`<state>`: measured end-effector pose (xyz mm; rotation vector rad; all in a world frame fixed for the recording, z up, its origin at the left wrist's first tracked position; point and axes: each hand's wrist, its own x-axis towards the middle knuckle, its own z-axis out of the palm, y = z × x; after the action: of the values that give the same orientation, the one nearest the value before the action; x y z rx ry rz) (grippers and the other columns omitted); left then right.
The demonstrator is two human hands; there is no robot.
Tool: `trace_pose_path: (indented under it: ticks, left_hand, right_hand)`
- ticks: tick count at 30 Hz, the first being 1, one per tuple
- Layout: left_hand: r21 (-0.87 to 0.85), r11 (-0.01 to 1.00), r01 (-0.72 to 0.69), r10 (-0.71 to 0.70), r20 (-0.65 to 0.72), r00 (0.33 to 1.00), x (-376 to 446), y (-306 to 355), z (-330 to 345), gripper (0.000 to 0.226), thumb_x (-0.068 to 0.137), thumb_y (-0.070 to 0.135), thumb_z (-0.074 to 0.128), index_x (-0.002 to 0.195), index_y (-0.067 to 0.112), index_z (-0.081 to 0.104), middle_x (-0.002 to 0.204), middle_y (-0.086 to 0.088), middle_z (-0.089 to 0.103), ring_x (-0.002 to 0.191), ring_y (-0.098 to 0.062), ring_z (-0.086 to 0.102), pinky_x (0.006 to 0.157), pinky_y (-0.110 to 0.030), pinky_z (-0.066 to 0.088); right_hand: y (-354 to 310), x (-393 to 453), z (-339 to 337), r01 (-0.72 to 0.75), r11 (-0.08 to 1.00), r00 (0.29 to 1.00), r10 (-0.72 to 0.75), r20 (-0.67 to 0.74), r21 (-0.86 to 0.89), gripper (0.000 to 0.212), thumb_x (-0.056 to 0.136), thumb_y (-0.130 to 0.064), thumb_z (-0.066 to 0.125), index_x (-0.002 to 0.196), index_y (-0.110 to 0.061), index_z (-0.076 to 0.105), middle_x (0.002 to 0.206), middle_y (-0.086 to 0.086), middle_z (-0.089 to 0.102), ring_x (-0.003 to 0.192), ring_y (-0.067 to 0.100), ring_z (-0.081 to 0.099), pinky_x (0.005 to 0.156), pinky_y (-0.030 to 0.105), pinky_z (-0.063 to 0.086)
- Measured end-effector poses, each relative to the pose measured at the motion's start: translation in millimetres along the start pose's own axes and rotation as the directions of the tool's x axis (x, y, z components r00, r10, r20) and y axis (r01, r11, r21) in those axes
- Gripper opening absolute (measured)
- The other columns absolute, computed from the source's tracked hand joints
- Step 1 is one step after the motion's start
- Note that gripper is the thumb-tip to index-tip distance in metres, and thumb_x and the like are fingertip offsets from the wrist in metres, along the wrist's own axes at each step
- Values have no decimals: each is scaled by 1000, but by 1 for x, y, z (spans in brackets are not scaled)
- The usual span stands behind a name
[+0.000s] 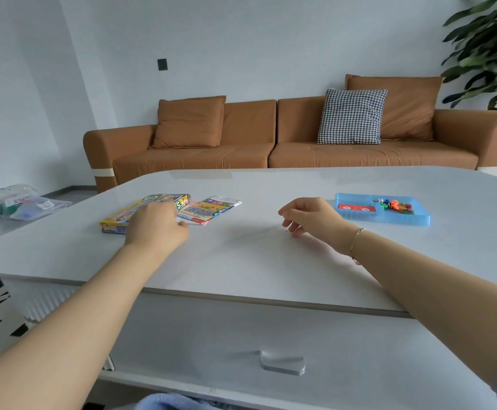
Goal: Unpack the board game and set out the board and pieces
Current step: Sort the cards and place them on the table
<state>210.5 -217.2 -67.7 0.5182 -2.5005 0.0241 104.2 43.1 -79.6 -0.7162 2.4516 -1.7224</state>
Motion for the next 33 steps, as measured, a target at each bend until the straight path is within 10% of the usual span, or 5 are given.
trace_pose_path:
  ticks: [10, 18, 27, 33]
  left_hand:
    - [-5, 952, -306, 306, 81, 949, 22, 122, -5, 22, 85, 16, 50, 102, 9, 62, 106, -11, 63, 101, -32, 56, 79, -34, 45]
    - [-289, 912, -292, 356, 199, 913, 25, 212, 23, 24, 83, 13, 52, 104, 11, 64, 111, -8, 61, 101, -29, 58, 77, -30, 48]
    - [-482, 742, -466, 582, 120, 804, 9, 252, 54, 39, 82, 6, 49, 119, 12, 58, 118, -8, 57, 107, -28, 55, 89, -36, 46]
    - [-531, 723, -441, 564, 86, 821, 11, 254, 59, 36, 82, 3, 49, 114, 11, 63, 114, -9, 61, 105, -27, 55, 87, -32, 44]
  right_hand:
    - [4, -4, -71, 31, 964, 977, -85, -194, -266, 20, 86, -8, 51, 91, -13, 70, 85, 5, 68, 76, 18, 62, 77, 34, 57]
    - [24, -1, -125, -81, 850, 920, -136, -367, -520, 28, 86, -8, 45, 94, -14, 72, 100, 3, 67, 86, 17, 56, 70, 22, 40]
    - [48, 2, -139, -74, 775, 988, -31, -154, -627, 33, 87, -13, 53, 117, -24, 63, 124, 5, 56, 110, 18, 51, 86, 23, 41]
    - [51, 7, -130, -18, 621, 999, 32, 3, -783, 40, 89, -11, 42, 126, -21, 54, 129, 4, 50, 117, 21, 40, 68, 13, 24]
